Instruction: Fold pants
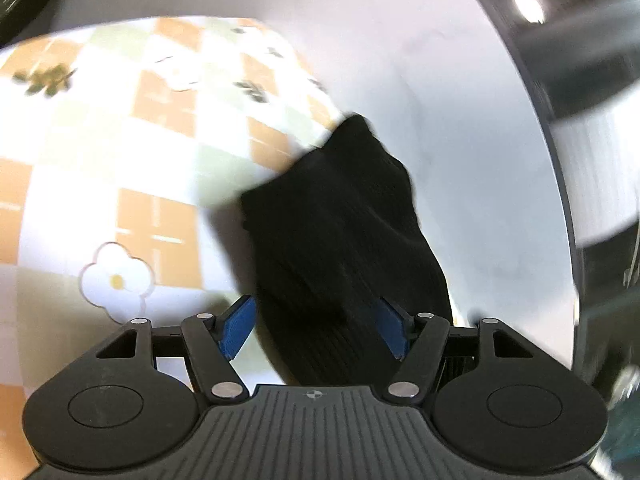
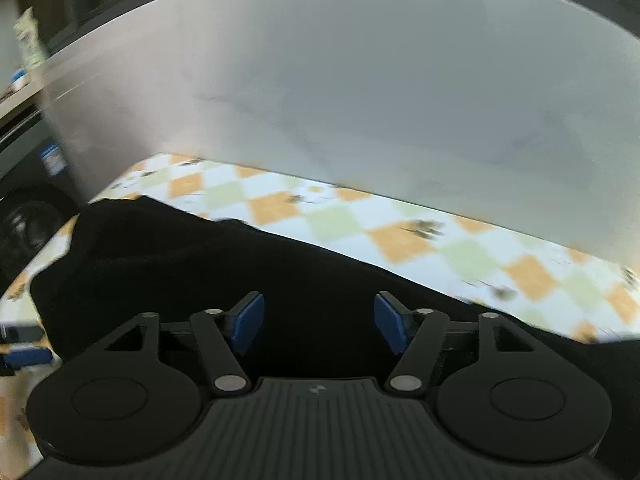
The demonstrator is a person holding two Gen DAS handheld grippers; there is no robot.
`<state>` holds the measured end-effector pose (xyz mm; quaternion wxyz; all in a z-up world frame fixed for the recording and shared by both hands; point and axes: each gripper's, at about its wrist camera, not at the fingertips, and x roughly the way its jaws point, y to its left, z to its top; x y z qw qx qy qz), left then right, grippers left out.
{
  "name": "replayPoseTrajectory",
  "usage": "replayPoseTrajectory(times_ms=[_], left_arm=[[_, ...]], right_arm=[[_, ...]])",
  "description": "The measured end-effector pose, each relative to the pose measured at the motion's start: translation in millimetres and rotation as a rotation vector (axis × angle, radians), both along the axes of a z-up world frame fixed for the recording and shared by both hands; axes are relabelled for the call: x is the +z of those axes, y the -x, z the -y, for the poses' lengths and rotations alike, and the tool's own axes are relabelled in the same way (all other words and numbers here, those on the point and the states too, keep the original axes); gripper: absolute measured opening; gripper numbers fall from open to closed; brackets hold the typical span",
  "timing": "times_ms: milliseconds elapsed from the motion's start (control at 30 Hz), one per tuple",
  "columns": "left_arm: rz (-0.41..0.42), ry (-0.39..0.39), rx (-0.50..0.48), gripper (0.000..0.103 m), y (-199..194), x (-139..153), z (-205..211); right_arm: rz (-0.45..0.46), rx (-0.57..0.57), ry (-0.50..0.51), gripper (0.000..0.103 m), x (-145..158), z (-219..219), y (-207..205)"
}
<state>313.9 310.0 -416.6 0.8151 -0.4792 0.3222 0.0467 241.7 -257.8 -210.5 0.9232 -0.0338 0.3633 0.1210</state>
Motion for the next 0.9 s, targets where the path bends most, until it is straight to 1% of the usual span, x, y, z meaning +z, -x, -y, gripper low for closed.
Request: replayPoseTrajectory(times_ms=[67, 133, 200, 233, 300, 367, 467, 500, 533, 567, 600, 633, 667, 733, 800, 900], left_arm=[[-0.004, 0.021, 0.03, 0.068, -4, -7, -8], [0.003, 0.009, 0.043, 0.068, -8, -12, -8], [0.019, -0.004, 0.053, 0.069, -12, -15, -8], [0.027, -0.003, 0.058, 0.069, -16, -15, -5], [0.049, 0.003, 0.07, 0.07, -20, -17, -4], [0.067, -0.005, 0.078, 0.07, -25, -19, -5], [0.071, -0.048, 0.067, 0.07, -43, -16, 5], [0.068, -0.056, 0.066, 0.069, -46, -10, 8], [0.062, -0.055, 0.068, 0.068, -49, -9, 10], [0.049, -0.055, 0.075, 0.064, -51, -8, 10], [0.022, -0.058, 0.09, 0.049, -52, -8, 10], [0.008, -0.056, 0.104, 0.044, -55, -12, 8], [0.005, -0.043, 0.114, 0.044, -54, -13, 6], [-0.013, -0.052, 0.123, 0.039, -56, -10, 5], [-0.019, -0.072, 0.124, 0.038, -51, -4, 1], [-0.03, -0.071, 0.146, 0.038, -48, -2, -7]], right_arm=[[0.004, -0.071, -0.015, 0.075, -2, 21, 13], [0.02, -0.13, -0.004, 0.08, -6, 37, 25], [0.025, -0.177, 0.044, 0.08, -13, 49, 38], [0.014, -0.198, 0.06, 0.081, -17, 54, 43], [-0.008, -0.229, 0.055, 0.081, -22, 63, 51], [-0.003, -0.26, 0.056, 0.084, -25, 69, 56], [-0.016, -0.258, 0.067, 0.085, -32, 68, 60], [-0.023, -0.255, 0.081, 0.085, -34, 66, 61], [-0.026, -0.253, 0.09, 0.085, -35, 67, 65], [-0.032, -0.253, 0.096, 0.085, -37, 67, 67], [-0.037, -0.26, 0.094, 0.086, -40, 67, 68], [-0.039, -0.271, 0.08, 0.086, -40, 66, 71], [-0.042, -0.279, 0.064, 0.086, -40, 68, 72], [-0.04, -0.292, 0.048, 0.086, -40, 70, 75], [-0.034, -0.303, 0.059, 0.087, -38, 70, 79], [-0.025, -0.314, 0.048, 0.09, -36, 69, 81]])
